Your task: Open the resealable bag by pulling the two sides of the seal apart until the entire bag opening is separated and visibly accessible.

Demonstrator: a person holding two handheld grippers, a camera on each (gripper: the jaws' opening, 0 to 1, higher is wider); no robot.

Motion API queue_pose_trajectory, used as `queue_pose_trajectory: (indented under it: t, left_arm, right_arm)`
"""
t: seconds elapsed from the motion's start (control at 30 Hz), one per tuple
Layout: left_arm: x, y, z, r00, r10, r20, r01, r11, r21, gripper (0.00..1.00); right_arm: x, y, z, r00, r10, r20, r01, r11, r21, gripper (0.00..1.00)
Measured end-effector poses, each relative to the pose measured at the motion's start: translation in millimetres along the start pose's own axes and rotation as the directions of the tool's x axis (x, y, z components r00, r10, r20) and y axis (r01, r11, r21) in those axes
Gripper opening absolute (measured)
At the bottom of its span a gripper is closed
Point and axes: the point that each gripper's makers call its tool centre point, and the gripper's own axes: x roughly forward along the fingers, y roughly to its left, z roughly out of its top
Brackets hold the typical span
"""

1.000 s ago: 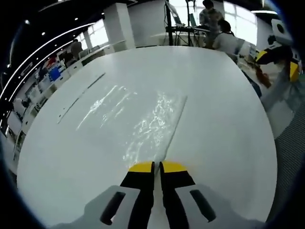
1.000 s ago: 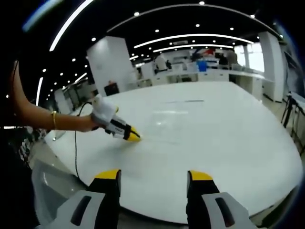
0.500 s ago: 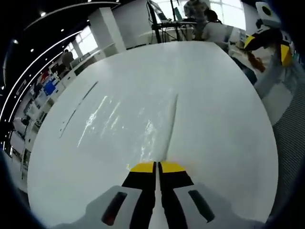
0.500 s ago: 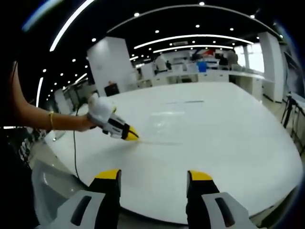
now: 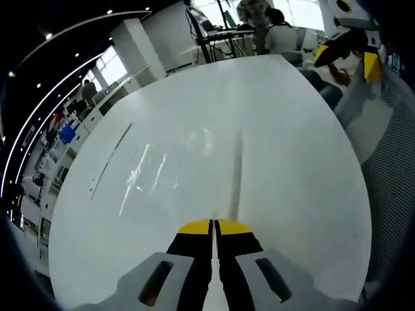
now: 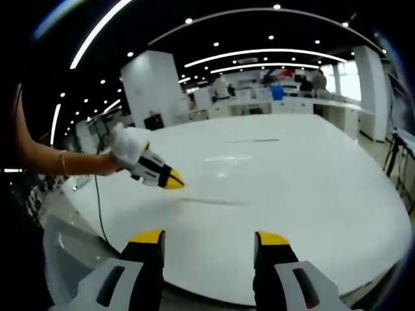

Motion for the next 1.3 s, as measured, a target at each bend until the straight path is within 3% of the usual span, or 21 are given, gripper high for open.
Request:
queue_pose_trajectory:
  t: [0.5, 0.8, 1.07, 1.3]
  left_arm:
    - [-29, -20.7, 9.6, 1.000, 0.010, -0.027, -0.008, 0.996, 0.083, 0.00]
    - [-51, -35.0, 20.1, 1.000, 0.029, 0.004, -0.029, 0.996, 0.081, 0.00]
    - [-66, -50.8, 25.6, 0.999, 0.030, 0.014, -0.031, 0.996, 0.085, 0.00]
    - [-72, -67.7, 25.6, 1.000, 0.017, -0.003, -0.016, 0.993, 0.115, 0.00]
  right_arm:
    - [0, 8, 2.5, 1.000, 0.027, -0.003, -0.027, 0.998, -0.048, 0.53]
    - [3, 18, 13.0, 0.999, 0.054, -0.008, -0.054, 0.990, -0.129, 0.53]
    - [8, 33, 25.7, 0.995, 0.091, -0.031, -0.096, 0.957, -0.274, 0.53]
    - [20, 54, 27.5, 0.988, 0.132, -0.084, -0.156, 0.883, -0.442, 0.51]
